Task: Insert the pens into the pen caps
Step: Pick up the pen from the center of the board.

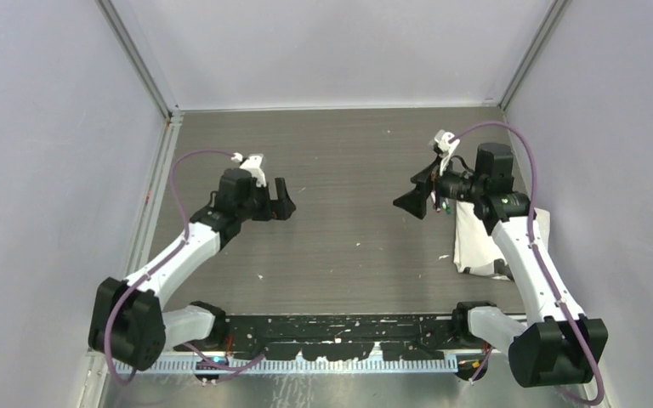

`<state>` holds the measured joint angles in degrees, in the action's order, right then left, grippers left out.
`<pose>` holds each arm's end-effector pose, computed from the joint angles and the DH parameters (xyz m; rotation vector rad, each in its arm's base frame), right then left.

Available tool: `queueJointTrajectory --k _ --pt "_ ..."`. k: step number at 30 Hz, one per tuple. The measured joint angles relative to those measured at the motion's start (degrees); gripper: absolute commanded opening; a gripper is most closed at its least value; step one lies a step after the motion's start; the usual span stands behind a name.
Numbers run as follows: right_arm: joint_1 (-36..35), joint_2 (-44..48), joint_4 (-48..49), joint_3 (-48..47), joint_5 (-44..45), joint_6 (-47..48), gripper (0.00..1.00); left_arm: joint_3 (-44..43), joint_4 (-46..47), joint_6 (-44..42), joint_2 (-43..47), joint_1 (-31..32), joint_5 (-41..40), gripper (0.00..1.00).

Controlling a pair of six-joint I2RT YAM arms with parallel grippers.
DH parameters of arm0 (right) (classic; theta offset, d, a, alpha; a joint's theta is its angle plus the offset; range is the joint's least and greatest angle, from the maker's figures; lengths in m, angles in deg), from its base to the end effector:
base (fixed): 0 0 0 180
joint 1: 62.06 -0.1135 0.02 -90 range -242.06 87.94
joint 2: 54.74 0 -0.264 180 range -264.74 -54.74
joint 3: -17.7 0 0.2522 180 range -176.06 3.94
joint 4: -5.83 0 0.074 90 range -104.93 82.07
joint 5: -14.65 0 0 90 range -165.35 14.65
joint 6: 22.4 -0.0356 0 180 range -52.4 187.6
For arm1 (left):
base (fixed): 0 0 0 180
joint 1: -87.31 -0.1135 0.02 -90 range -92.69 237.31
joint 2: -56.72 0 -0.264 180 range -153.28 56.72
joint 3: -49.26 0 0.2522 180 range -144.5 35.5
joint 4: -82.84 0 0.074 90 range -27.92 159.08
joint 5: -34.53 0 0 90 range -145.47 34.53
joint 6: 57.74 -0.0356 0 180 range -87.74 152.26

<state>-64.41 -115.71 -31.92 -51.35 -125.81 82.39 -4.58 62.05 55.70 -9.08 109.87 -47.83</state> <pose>0.2243 0.0367 0.3319 -0.7969 1.7996 0.7697 0.2294 -0.1004 0.2429 0.0632 2.1987 -0.6039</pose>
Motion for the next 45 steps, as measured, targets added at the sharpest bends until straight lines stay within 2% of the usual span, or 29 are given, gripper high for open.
queueJointTrajectory --k 4,9,11,15,18,28,37,45 --pt "-2.64 -0.15 1.22 3.82 -4.48 1.25 1.00 -6.91 -7.74 -3.13 -6.71 -3.30 -1.75 0.90" --pt "-9.05 -2.25 0.55 4.07 -4.00 5.55 1.00 -17.40 -16.44 -7.30 -17.31 -4.52 -9.53 0.86" --pt "-10.80 -3.69 -0.46 4.07 -3.17 7.15 1.00 -20.44 -18.47 -8.72 -21.42 -5.29 -12.13 0.80" --pt "-12.66 -6.23 -2.29 4.07 -1.44 9.60 1.00 -22.99 -20.65 -9.81 -27.34 -9.79 -11.93 0.72" --pt "-13.27 -7.21 -3.52 4.02 -0.61 10.75 1.00 -24.39 -22.49 -10.45 -31.34 -13.29 -11.28 0.71" --pt "-13.62 -7.32 -4.42 3.98 -0.37 11.89 1.00 -27.06 -24.48 -11.08 -34.99 -16.35 -7.61 0.52" --pt "-13.64 -7.72 -4.59 3.93 -0.31 12.26 1.00 -31.87 -26.40 -11.58 -41.59 -19.02 -4.96 0.52" --pt "-13.68 -8.46 -5.09 3.58 -0.15 12.70 1.00 -32.04 -26.69 -11.47 -42.03 -19.02 -5.38 0.39"
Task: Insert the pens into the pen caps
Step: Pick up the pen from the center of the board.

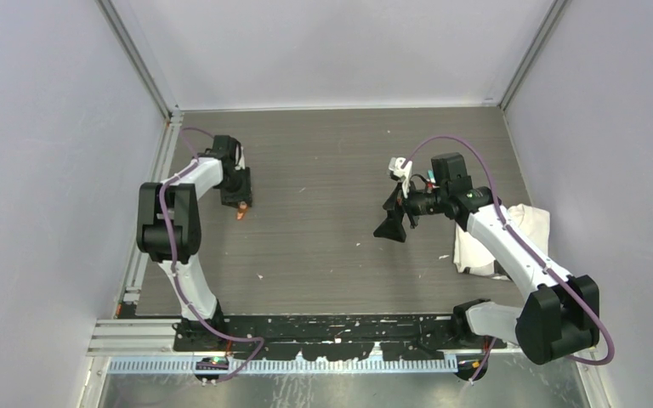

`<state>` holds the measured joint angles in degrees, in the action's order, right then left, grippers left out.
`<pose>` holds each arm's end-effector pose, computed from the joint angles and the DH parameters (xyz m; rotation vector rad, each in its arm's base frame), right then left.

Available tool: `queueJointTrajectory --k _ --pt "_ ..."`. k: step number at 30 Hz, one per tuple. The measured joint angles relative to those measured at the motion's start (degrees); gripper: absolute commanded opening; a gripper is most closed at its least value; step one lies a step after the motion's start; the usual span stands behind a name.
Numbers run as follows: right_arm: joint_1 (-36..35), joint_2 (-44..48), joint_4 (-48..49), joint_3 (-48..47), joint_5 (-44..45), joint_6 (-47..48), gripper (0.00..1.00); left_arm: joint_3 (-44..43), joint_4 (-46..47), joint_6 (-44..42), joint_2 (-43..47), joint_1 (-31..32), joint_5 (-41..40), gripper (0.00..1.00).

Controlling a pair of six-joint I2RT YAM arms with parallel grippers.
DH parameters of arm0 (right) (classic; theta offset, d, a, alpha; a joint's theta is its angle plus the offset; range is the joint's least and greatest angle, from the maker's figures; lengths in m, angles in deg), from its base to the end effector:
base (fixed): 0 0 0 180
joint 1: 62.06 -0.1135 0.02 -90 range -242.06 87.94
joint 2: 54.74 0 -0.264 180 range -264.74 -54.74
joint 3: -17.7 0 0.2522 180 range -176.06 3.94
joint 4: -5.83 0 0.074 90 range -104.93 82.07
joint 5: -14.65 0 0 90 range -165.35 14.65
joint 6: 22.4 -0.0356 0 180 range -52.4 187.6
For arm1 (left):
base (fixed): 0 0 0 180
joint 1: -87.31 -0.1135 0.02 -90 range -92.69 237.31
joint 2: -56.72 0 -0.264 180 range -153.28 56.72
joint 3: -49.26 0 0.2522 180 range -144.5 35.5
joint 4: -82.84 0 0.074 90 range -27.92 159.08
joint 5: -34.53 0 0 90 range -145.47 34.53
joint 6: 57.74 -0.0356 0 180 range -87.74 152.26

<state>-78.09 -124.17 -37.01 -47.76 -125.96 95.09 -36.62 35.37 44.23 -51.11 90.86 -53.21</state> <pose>0.2278 0.0941 0.2728 -1.1740 1.8527 0.9290 0.3725 -0.0245 0.1680 -0.1947 2.7816 -0.1229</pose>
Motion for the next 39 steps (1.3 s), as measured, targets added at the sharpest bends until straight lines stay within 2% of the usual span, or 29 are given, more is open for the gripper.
queueJointTrajectory --k 12,17,21,26,31,34,39 --pt "0.02 0.00 -0.20 -0.48 -0.09 0.66 1.00 -0.52 -0.31 1.09 -0.48 0.55 -1.20 0.12" --pt "0.00 0.02 -0.15 -0.48 -1.18 0.31 1.00 1.44 0.81 1.60 1.14 2.60 -1.79 0.09" --pt "0.00 0.02 1.14 -0.46 -2.91 -2.95 1.00 8.57 2.75 3.76 7.37 6.08 -1.51 0.08" --pt "0.00 0.09 9.22 1.18 -5.14 -12.63 1.00 19.67 9.90 8.63 19.61 11.08 2.25 0.07" --pt "0.00 0.20 23.69 6.10 -4.61 -30.08 1.00 32.61 23.19 14.93 31.65 19.32 5.62 0.05" --pt "-0.26 0.17 31.23 8.13 -2.08 -41.83 1.00 41.62 33.75 19.32 39.08 26.45 5.25 0.04" --pt "-1.51 -0.83 38.12 8.55 0.50 -53.09 1.00 49.37 46.66 24.28 45.22 37.53 0.15 0.04"
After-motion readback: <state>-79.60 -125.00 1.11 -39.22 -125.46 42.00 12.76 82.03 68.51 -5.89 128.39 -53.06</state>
